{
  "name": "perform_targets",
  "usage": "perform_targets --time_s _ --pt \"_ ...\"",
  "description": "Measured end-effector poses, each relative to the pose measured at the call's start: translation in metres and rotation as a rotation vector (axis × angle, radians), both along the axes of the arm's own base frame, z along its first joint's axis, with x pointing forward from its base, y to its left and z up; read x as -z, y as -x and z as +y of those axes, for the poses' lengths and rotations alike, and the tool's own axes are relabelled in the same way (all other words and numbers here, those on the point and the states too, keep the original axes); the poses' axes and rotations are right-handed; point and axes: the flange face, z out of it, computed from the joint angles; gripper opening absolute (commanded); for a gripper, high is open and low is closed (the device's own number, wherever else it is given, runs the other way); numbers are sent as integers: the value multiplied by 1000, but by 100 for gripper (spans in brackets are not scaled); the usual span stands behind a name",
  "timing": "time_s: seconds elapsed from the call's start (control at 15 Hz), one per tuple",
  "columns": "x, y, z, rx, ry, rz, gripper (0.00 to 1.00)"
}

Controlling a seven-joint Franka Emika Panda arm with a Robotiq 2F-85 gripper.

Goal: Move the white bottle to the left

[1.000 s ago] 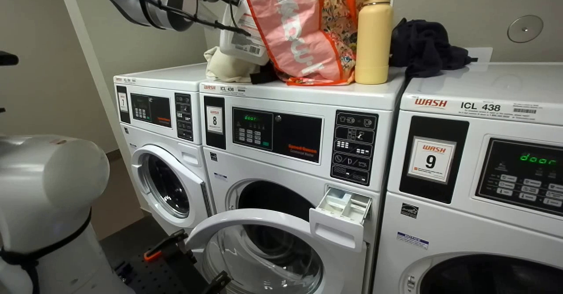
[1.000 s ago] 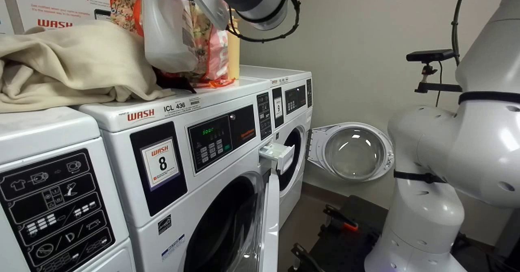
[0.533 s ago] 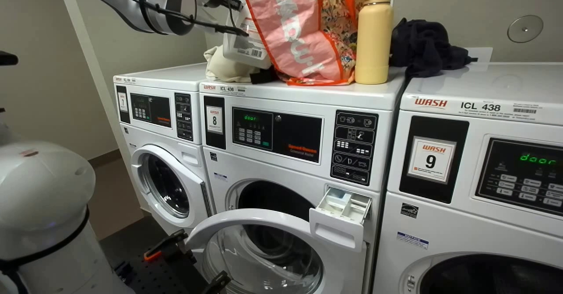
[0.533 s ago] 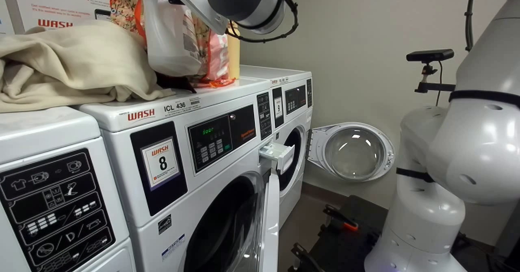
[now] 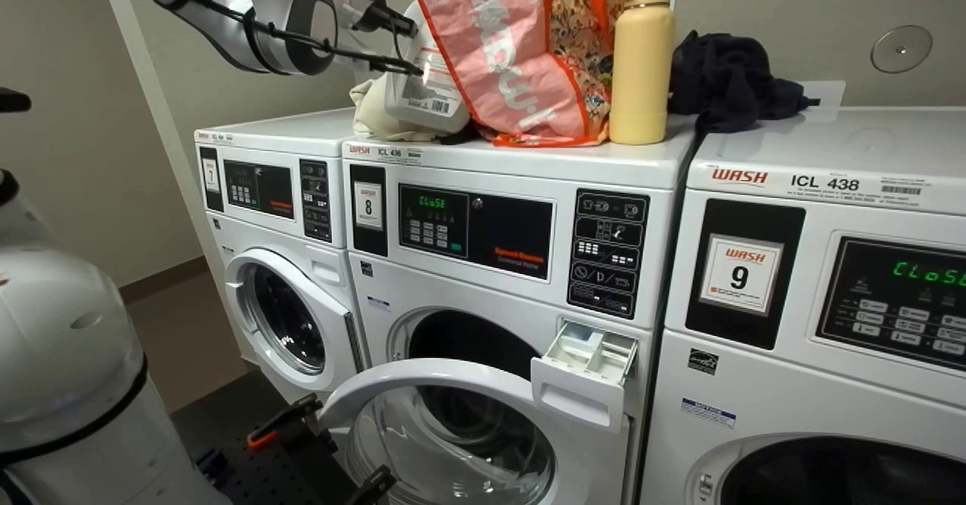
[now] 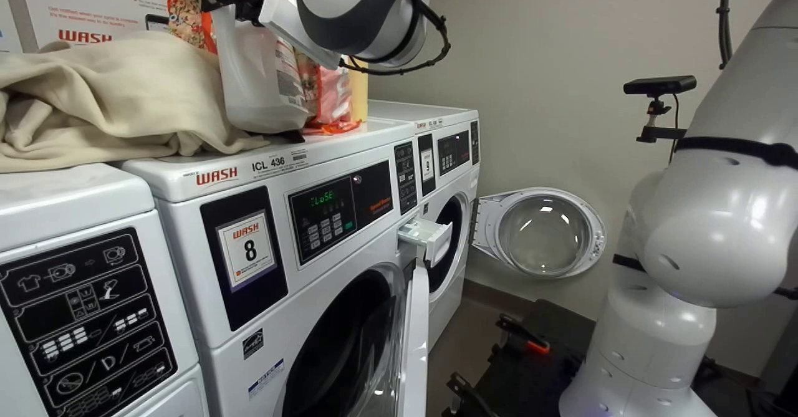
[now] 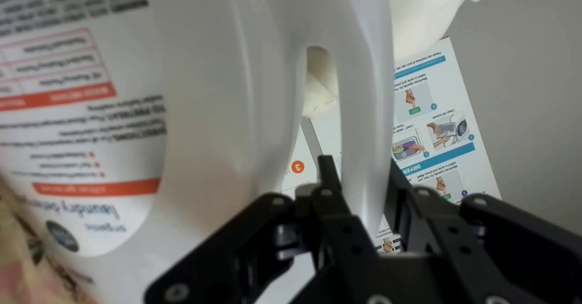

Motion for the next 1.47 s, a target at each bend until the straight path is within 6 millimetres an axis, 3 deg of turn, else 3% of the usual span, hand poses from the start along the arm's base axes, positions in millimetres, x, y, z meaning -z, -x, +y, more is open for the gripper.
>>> perform_targets --time_s 0.13,0.2,0.27,0.4,0.8,0.87,1.47 --pt "7 -3 2 11 2 13 7" --pt "9 -4 3 16 4 15 15" --pt "9 -4 4 20 6 14 52" --pt "11 -4 6 29 12 15 53" --pt "8 2 18 46 45 -11 96" --pt "8 4 21 48 42 -12 100" --pt "24 20 48 50 7 17 100"
